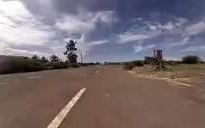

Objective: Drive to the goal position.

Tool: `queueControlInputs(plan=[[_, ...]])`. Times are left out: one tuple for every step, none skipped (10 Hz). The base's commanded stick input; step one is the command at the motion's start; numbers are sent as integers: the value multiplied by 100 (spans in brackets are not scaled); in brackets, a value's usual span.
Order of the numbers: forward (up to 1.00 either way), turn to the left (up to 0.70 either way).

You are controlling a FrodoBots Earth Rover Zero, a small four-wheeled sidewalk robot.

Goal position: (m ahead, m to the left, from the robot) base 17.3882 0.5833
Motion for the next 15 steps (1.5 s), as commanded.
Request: queueControlInputs(plan=[[100,-9],[100,-8],[100,-6],[100,-4],[100,-3],[100,-1],[100,0],[100,0],[100,0],[100,0],[100,0],[100,0],[100,0],[100,0],[100,0]])
